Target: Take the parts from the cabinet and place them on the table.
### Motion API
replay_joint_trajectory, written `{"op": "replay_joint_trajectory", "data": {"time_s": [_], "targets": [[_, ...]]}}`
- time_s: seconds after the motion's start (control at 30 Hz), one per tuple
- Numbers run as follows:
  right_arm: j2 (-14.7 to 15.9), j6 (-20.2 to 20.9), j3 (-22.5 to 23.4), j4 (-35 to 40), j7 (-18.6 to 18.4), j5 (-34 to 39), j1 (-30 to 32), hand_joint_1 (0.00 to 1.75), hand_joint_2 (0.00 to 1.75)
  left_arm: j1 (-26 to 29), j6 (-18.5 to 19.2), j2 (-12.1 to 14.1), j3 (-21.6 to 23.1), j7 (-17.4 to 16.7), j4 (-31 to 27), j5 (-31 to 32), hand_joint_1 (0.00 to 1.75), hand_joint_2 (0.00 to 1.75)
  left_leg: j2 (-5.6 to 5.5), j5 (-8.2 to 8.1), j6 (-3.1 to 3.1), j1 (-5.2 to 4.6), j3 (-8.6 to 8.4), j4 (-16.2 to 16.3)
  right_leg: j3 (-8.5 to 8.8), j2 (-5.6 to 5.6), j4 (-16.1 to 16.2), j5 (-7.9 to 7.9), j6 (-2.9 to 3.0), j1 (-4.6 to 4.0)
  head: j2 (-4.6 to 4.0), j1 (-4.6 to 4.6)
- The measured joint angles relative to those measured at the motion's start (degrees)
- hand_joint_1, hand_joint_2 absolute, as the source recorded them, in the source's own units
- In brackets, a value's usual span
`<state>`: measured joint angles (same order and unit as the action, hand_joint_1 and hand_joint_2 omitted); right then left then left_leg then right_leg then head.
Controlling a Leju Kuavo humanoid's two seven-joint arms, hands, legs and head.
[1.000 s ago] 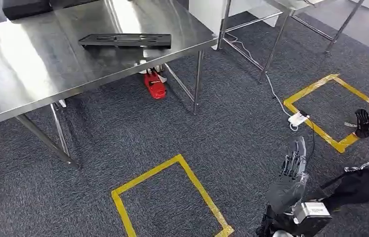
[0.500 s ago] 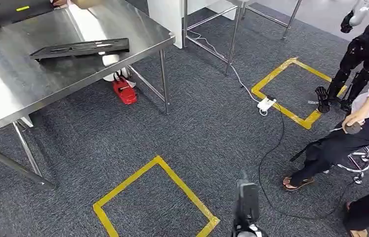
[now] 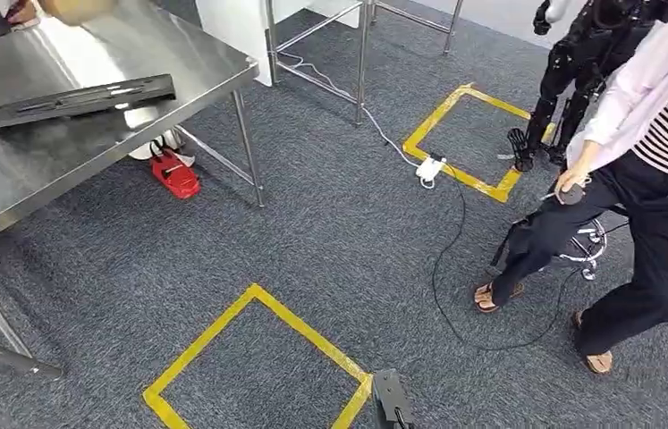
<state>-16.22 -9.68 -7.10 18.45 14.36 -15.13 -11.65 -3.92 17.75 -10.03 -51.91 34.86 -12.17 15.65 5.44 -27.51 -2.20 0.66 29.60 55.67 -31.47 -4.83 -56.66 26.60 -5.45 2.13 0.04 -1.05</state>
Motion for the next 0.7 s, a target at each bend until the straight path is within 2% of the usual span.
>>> {"op": "replay_joint_trajectory", "data": {"time_s": [0.03, 0.07, 0.13, 0.17, 0.2, 0.23, 0.27, 0.3, 0.33, 0.37, 0.4, 0.43, 0.47, 0.5, 0.53, 0.57, 0.6, 0.63, 0.67, 0.7], "targets": [[0.0, 0.0, -0.1, -0.3, 0.0, -0.1, -0.2, 0.0, 0.0, 0.0, -0.4, -0.2, -0.1, 0.2, 0.0, 0.1, 0.0, 0.0, 0.62, -0.51, 0.65, -0.36, 0.07, 0.4, 0.29, -1.08, 0.4, -0.15, 0.77, -0.7, 0.0, -0.29], [0.1, 0.1, -0.1, -0.5, 0.1, -0.2, -0.2, 0.0, 0.0, 0.1, -0.5, -0.5, -0.1, 0.5, 0.1, 0.4, 0.0, 0.0, 1.0, -0.58, 0.89, -0.51, -0.13, 0.4, -0.03, 0.24, 0.4, -0.32, 1.56, -0.5, 0.0, 0.22], [0.3, 0.1, -0.2, -1.3, 0.2, -0.5, -0.1, 0.0, 0.0, 0.1, -0.6, -1.1, -0.1, 0.7, 0.1, 1.1, 0.0, 0.0, 2.22, -0.58, 1.08, -0.31, -0.45, 0.3, -0.37, 1.4, 0.3, -0.36, 2.03, -0.77, 0.0, 0.33], [0.5, 0.0, -0.2, -1.5, 0.2, -0.5, -0.1, 0.0, 0.0, 0.1, -0.5, -1.2, -0.1, 0.7, 0.1, 1.3, 0.0, 0.0, 2.75, -0.88, 1.56, 0.04, -0.36, 0.4, -0.18, 2.33, 0.5, -0.71, 2.68, -0.22, 0.0, 0.3], [0.5, 0.0, -0.2, -1.6, 0.3, -0.4, 0.0, 0.0, 0.0, 0.0, -0.3, -1.3, -0.1, 0.7, 0.1, 1.7, 0.0, 0.0, 0.02, -2.15, 1.99, 0.49, 0.0, 1.5, -0.34, 3.01, 0.5, -0.82, 2.9, 0.0, 0.0, 0.37], [0.6, -0.1, -0.2, -1.7, 0.4, -0.2, -0.1, 0.0, 0.0, 0.1, 0.0, -1.5, 0.0, 0.7, 0.1, 1.9, 0.0, 0.0, -2.83, -4.43, 1.94, 0.53, 1.19, 4.5, -0.46, 3.6, 0.5, -0.98, 3.45, -0.01, 0.0, 0.46], [0.6, -0.1, -0.2, -1.8, 0.7, -0.2, -0.2, 0.0, 0.0, 0.2, 0.3, -1.5, 0.0, 0.7, 0.1, 2.2, 0.0, 0.0, -4.37, -6.97, 1.93, 0.53, 3.08, 8.8, -0.53, 4.21, 0.5, -1.09, 3.99, -0.15, 0.0, 0.48], [0.6, -0.1, -0.2, -1.9, 1.1, 0.2, -0.3, 0.0, 0.0, 0.3, 0.4, -1.6, 0.0, 0.7, 0.2, 2.4, 0.0, 0.0, -5.16, -9.23, 1.93, 0.52, 5.36, 13.9, -0.64, 5.01, 0.5, -1.19, 4.2, -0.37, 0.0, 0.52], [0.6, -0.1, -0.2, -2.0, 1.3, 0.5, -0.3, 0.0, 0.0, 0.5, 0.8, -1.6, 0.0, 0.7, 0.2, 2.8, 0.0, 0.0, -5.48, -10.44, 1.93, 0.52, 7.18, 17.5, -0.66, 5.78, 0.5, -1.19, 4.2, -0.49, 0.0, 0.57], [0.7, 0.0, -0.2, -2.2, 1.8, 1.0, -0.3, 0.0, 0.0, 0.6, 1.1, -1.5, 0.1, 0.7, 0.2, 3.1, 0.0, 0.0, -5.59, -10.01, 1.9, 0.52, 7.93, 18.8, -0.62, 6.67, 0.5, -1.2, 4.19, -0.6, 0.0, 0.5], [0.9, 0.3, -0.1, -2.3, 2.3, 1.7, -0.3, 0.0, 0.0, 0.7, 1.5, -1.5, 0.3, 0.7, 0.2, 3.7, 0.0, 0.0, -5.59, -8.21, 1.78, 0.54, 7.43, 17.2, -0.61, 7.55, 0.4, -1.2, 4.19, -0.59, 0.0, 0.54], [1.0, 0.8, 0.3, -2.5, 2.9, 2.3, -0.3, 0.0, 0.0, 0.6, 1.9, -1.6, 0.5, 0.6, 0.2, 4.2, 0.0, 0.0, -5.64, -5.74, 1.6, 0.57, 5.89, 13.7, -0.59, 8.31, 0.3, -1.21, 4.17, -0.53, 0.0, 0.52], [1.1, 1.1, 0.5, -2.5, 3.2, 2.8, -0.3, 0.0, 0.0, 0.5, 2.1, -1.5, 0.8, 0.5, 0.2, 4.6, 0.0, 0.0, -6.14, -3.07, 1.49, 0.68, 3.72, 9.0, -0.55, 9.11, 0.2, -1.22, 4.13, -0.46, 0.0, 0.54], [1.2, 1.2, 0.7, -2.5, 3.3, 3.0, -0.3, 0.0, 0.0, 0.5, 2.3, -1.5, 1.1, 0.5, 0.2, 4.8, 0.0, 0.0, -8.6, -0.83, 1.45, 1.03, 1.48, 4.1, -0.62, 9.84, 0.0, -1.23, 4.07, -0.44, 0.0, 0.57], [1.2, 1.3, 0.9, -2.6, 3.5, 3.1, -0.5, 0.0, 0.0, 0.6, 2.4, -1.6, 1.2, 0.5, 0.2, 4.9, 0.0, 0.0, -12.48, -1.59, 1.63, 1.29, 1.03, 2.7, -1.01, 10.38, -0.3, -1.32, 3.79, -0.81, 0.0, 0.59], [1.2, 1.4, 1.1, -2.6, 3.6, 3.2, -0.6, 0.0, 0.0, 0.6, 2.4, -1.6, 1.2, 0.4, 0.2, 4.9, 0.0, 0.0, -11.87, -1.36, 1.61, 1.22, 1.2, 2.6, -1.47, 11.1, -0.5, -1.42, 3.42, -1.0, 0.0, 0.41], [1.2, 1.5, 1.1, -2.6, 3.7, 3.3, -0.6, 0.0, 0.0, 0.5, 2.4, -1.6, 1.4, 0.4, 0.3, 4.9, 0.0, 0.0, -11.06, -1.32, 1.46, 0.87, 1.25, 2.7, -2.01, 11.69, -0.3, -1.72, 2.9, -0.8, 0.0, 0.5], [1.3, 1.5, 1.2, -2.7, 3.7, 3.3, -0.6, 0.0, 0.0, 0.5, 2.4, -1.6, 1.6, 0.4, 0.3, 5.0, 0.0, 0.0, -10.41, -1.24, 1.16, 0.44, 1.24, 2.8, -2.15, 12.51, 0.0, -2.01, 2.46, -0.65, 0.0, 0.46], [1.4, 1.6, 1.3, -2.7, 3.7, 3.3, -0.6, 0.0, 0.0, 0.5, 2.4, -1.7, 1.7, 0.4, 0.3, 5.0, 0.0, 0.0, -9.48, -0.79, 0.53, 0.49, 1.14, 2.3, -2.83, 13.38, 0.1, -2.28, 1.97, -0.84, 0.0, 0.5], [1.4, 1.6, 1.3, -2.8, 3.7, 3.3, -0.6, 0.0, 0.0, 0.4, 2.4, -1.7, 1.8, 0.4, 0.2, 5.0, 0.0, 0.0, -8.31, -0.35, -0.05, 0.57, 1.07, 1.8, -3.06, 10.47, -1.1, -1.74, 2.06, -0.53, 0.0, 0.5]]}}
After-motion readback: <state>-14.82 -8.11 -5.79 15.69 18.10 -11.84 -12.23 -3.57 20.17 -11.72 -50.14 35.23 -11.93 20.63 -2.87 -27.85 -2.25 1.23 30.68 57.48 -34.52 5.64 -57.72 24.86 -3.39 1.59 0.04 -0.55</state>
